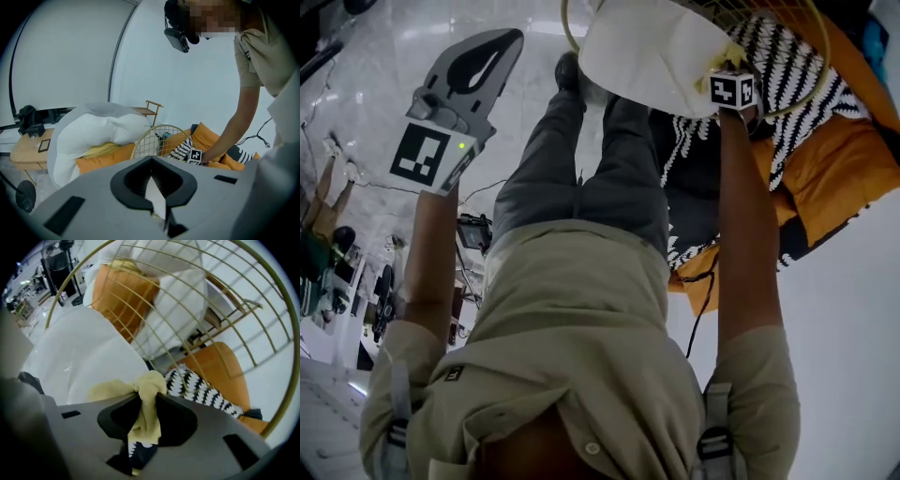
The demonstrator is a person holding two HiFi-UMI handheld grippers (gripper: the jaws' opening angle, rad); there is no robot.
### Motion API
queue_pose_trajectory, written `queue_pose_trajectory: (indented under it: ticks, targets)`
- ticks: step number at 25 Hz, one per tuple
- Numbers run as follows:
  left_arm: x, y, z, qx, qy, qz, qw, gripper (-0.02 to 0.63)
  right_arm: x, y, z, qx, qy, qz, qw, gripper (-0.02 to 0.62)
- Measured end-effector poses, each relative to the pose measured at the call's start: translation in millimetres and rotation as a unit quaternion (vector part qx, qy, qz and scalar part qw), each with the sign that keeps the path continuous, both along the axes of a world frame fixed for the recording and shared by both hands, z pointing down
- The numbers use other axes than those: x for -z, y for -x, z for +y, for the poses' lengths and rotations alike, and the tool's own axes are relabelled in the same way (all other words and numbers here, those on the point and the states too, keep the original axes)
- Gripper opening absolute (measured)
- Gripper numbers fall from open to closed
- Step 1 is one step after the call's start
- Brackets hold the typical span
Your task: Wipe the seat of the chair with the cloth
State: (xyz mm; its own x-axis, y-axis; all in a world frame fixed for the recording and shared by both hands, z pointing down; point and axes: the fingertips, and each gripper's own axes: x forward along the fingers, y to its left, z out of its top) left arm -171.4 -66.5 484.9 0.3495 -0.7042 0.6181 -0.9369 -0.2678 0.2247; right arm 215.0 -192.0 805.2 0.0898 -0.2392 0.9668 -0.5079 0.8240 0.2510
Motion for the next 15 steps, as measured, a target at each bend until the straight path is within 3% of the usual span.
queue_pose_trajectory:
  ticks: [4,7,11,15]
  targets:
    - [7.2,-12.2,-7.3,-0.009,-0.01,-0.002,0.9999,0.017,8.6,-43.2,0.1,-0.053,-0.013,0.017,0.998,0.11]
    - [6.1,-15.5,-5.9,-0.014,-0.008,-0.002,0.9999,0.017,2.3,-25.1,12.1,-0.054,-0.008,-0.002,0.999,0.11]
    - [-0.7,-9.3,-1.4,-0.01,-0.003,-0.002,0.9999,0.017,-18.2,61.6,37.7,-0.038,0.019,-0.062,0.997,0.11]
    - [-4.1,-3.4,2.1,0.004,-0.004,0.002,1.0,0.017,-34.7,184.8,98.0,0.008,0.121,-0.139,0.983,0.11]
